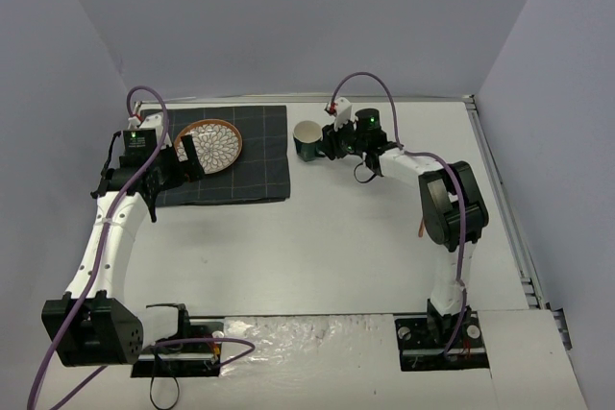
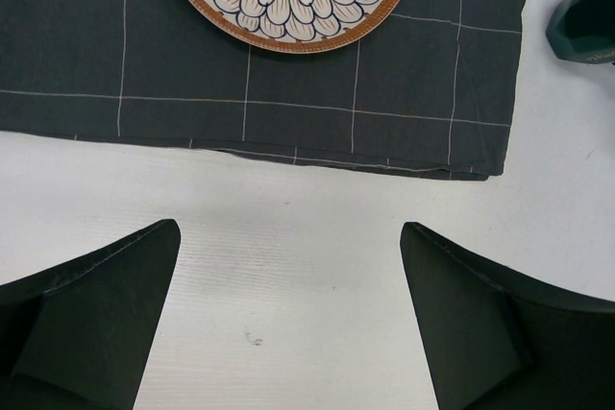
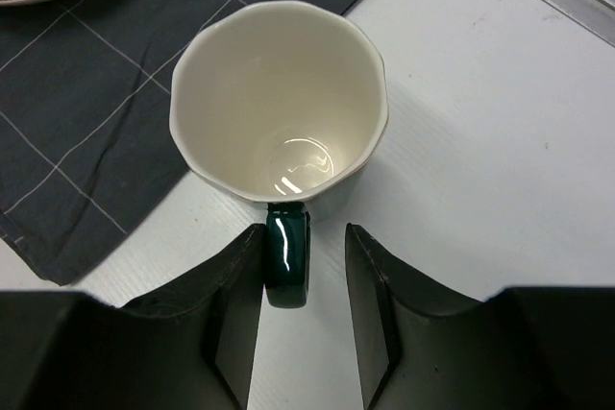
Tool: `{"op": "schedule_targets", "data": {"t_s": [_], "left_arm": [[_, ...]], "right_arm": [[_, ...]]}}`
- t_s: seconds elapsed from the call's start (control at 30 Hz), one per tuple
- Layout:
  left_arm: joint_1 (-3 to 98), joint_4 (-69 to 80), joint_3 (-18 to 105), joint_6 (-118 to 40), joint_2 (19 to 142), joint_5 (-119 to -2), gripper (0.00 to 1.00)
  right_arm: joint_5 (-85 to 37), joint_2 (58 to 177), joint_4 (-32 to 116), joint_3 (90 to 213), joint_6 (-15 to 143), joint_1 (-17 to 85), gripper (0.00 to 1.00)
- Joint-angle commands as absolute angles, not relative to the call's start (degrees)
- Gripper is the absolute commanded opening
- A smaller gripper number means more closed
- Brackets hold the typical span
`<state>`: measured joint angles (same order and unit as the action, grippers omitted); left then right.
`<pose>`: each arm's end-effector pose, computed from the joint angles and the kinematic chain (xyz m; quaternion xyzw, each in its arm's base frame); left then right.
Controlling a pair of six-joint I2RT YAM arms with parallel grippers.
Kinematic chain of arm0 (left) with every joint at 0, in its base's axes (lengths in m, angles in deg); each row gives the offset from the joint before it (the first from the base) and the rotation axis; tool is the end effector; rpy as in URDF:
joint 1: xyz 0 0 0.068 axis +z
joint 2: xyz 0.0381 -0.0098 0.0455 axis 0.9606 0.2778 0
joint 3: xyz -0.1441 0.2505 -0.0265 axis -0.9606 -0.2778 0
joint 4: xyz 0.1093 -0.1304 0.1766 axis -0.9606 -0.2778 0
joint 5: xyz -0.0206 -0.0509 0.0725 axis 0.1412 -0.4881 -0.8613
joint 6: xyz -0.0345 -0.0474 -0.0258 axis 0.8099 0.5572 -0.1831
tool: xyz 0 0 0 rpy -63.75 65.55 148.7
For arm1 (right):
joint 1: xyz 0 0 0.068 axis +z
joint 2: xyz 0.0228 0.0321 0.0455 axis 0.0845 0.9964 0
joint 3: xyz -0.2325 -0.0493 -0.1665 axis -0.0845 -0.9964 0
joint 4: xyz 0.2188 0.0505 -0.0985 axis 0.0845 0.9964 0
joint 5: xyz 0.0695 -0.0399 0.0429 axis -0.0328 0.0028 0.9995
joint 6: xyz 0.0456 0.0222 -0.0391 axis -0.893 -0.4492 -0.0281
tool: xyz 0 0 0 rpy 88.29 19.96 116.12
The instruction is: Set the dinner table for one person
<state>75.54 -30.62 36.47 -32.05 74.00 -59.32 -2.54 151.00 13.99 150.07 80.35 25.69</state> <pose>0.2457 -0.0012 0.3462 -0.1239 0.8863 -0.1401 0.4236 0.4257 0.1879 0.2410 -0.3477 0.6912 0.2554 0.5798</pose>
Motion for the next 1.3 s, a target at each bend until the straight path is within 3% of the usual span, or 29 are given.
{"op": "schedule_targets", "data": {"t_s": [0.0, 0.97, 1.07, 1.2, 1.27], "left_arm": [[76.0, -27.8, 37.1, -31.4, 72.9, -59.2, 0.97], [75.9, -27.8, 37.0, -31.4, 73.3, -59.3, 0.97], [75.9, -27.8, 37.0, -31.4, 73.3, -59.4, 0.97], [75.9, -27.9, 37.0, -31.5, 73.3, -59.5, 0.97], [75.9, -27.8, 37.0, -31.5, 73.4, -59.5, 0.97]], "right_arm": [[-3.4, 150.5, 13.3, 155.3, 81.9, 26.1, 0.35], [-4.7, 155.8, 20.4, 162.6, 84.6, 26.8, 0.3], [-4.6, 156.1, 20.7, 163.2, 84.8, 27.0, 0.26], [-5.2, 156.3, 21.2, 164.1, 85.3, 27.3, 0.04], [-5.4, 155.9, 21.2, 164.7, 85.7, 27.8, 0.0]]}}
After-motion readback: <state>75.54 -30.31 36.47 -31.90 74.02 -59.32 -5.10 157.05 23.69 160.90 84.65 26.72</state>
